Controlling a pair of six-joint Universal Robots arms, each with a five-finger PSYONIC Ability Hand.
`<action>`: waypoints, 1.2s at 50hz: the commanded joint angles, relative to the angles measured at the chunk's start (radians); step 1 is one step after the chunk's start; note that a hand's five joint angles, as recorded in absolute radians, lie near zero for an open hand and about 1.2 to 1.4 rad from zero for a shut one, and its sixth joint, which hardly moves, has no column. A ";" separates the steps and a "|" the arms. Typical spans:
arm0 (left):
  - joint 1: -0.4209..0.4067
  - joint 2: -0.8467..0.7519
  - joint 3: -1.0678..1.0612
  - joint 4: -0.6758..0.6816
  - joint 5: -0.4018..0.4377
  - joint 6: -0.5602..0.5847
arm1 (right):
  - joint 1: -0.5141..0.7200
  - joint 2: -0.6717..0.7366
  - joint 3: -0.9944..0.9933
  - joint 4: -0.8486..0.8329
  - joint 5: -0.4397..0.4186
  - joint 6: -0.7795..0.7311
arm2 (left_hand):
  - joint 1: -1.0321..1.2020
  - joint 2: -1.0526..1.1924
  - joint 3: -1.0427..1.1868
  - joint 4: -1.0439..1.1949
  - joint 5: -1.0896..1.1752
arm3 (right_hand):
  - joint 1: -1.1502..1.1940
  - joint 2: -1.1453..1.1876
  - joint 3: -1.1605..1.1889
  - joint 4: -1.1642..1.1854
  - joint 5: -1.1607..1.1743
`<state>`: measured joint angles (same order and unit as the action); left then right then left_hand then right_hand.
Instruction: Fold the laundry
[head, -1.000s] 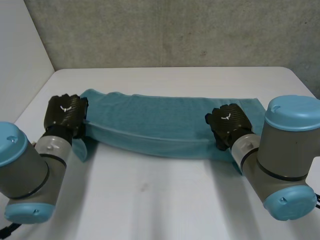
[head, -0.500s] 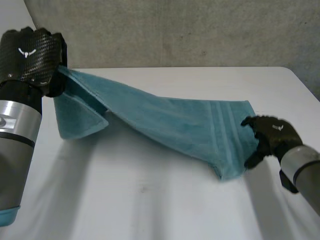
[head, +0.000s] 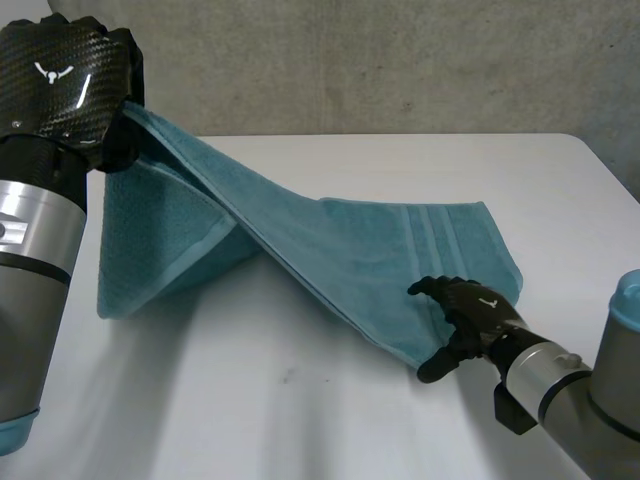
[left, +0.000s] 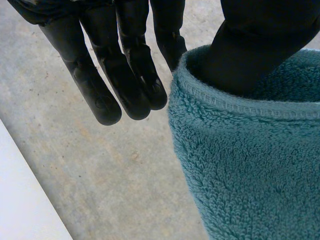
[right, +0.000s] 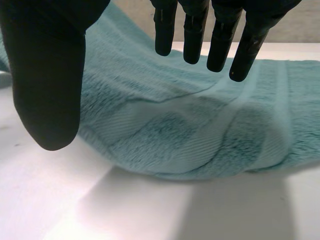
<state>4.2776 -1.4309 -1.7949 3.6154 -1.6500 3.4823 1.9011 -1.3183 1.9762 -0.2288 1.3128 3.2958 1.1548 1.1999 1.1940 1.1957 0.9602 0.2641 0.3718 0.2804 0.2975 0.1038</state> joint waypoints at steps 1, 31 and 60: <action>-0.001 0.001 0.023 0.000 -0.002 0.000 | 0.059 0.082 -0.014 -0.047 0.014 -0.008 | 0.241 0.196 0.202 0.201 0.262 | 0.035 -0.073 0.019 0.002 0.021; 0.088 -0.110 -0.096 -0.033 0.006 0.006 | -0.180 -0.277 -0.153 0.102 0.071 -0.588 | 0.241 0.196 0.202 0.201 0.262 | 1.132 1.025 1.116 1.099 1.118; 0.114 -0.550 0.571 -0.092 0.042 0.014 | -0.041 0.226 -1.109 0.221 0.291 -0.791 | 0.241 0.196 0.202 0.201 0.262 | 1.132 1.025 1.116 1.099 1.118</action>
<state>4.3860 -2.0137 -1.5862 3.4685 -1.6031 3.4920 1.7506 -1.1367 1.2962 0.2825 1.4560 2.3945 1.1548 1.2000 1.1946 1.1960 0.9602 0.9781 1.1811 1.1830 1.1918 0.9703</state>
